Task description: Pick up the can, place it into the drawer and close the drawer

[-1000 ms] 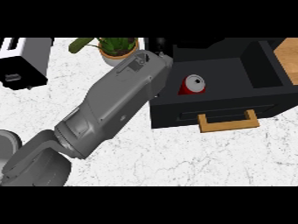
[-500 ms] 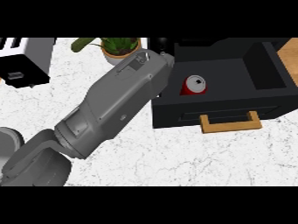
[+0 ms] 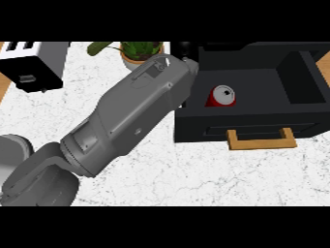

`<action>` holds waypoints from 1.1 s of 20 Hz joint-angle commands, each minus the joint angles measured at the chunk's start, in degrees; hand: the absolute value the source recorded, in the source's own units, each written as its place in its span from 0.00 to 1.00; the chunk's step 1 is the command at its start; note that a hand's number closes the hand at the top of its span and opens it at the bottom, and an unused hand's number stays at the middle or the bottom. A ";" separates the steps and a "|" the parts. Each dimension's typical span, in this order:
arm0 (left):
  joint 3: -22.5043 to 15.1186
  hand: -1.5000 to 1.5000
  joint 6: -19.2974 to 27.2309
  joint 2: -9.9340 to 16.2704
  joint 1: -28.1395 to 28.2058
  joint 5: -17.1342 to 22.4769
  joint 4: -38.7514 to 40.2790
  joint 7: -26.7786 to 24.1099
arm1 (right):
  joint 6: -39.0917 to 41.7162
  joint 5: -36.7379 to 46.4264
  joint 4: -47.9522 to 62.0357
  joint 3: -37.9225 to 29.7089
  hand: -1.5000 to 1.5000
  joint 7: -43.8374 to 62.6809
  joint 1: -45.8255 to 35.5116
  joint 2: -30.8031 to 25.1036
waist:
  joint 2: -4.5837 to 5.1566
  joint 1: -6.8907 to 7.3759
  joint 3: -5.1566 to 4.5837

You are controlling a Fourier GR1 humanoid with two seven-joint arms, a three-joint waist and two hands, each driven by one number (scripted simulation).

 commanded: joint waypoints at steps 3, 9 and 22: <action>-0.09 0.00 1.46 0.00 -1.05 0.98 0.00 0.81 | -2.64 17.28 5.48 10.38 0.00 -2.57 -5.87 -0.71 | -0.19 0.61 -0.01; 1.83 0.00 -0.81 0.84 -0.68 -0.81 0.63 3.76 | -11.43 31.44 18.43 16.60 0.00 -5.72 -15.25 -1.23 | -0.60 2.69 -0.04; 0.22 0.00 0.84 7.73 4.46 -5.41 -8.60 8.81 | -23.70 51.33 48.92 25.74 0.00 -10.19 -30.58 -4.00 | -0.95 4.16 -0.05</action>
